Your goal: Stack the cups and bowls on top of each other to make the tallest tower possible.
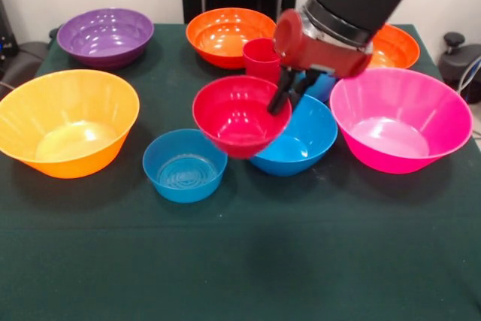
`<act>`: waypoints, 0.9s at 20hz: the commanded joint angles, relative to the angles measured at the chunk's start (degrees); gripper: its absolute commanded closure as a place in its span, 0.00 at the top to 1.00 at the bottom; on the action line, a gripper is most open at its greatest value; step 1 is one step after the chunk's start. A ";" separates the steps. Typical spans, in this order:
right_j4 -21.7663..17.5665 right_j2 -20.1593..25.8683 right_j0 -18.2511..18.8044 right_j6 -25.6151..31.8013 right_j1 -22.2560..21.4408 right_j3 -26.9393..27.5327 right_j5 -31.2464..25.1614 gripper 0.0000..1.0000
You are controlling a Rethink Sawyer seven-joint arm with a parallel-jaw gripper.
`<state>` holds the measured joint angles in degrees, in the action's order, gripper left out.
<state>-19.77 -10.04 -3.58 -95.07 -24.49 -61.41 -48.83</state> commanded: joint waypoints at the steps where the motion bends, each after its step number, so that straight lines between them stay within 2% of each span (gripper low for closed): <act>1: 1.17 4.14 0.34 -5.66 9.40 12.07 -8.29 0.00; 4: 1.33 3.88 1.12 -5.91 12.59 16.65 -7.65 0.00; 11: 1.59 4.24 3.05 -4.88 22.96 32.10 -10.85 0.00; 16: 2.21 4.40 3.89 -4.06 27.54 39.47 -13.39 0.00; 18: 2.56 4.17 4.01 -3.82 28.02 40.56 -13.97 0.00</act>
<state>-18.21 -10.07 -0.65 -95.07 -2.02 -30.33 -54.94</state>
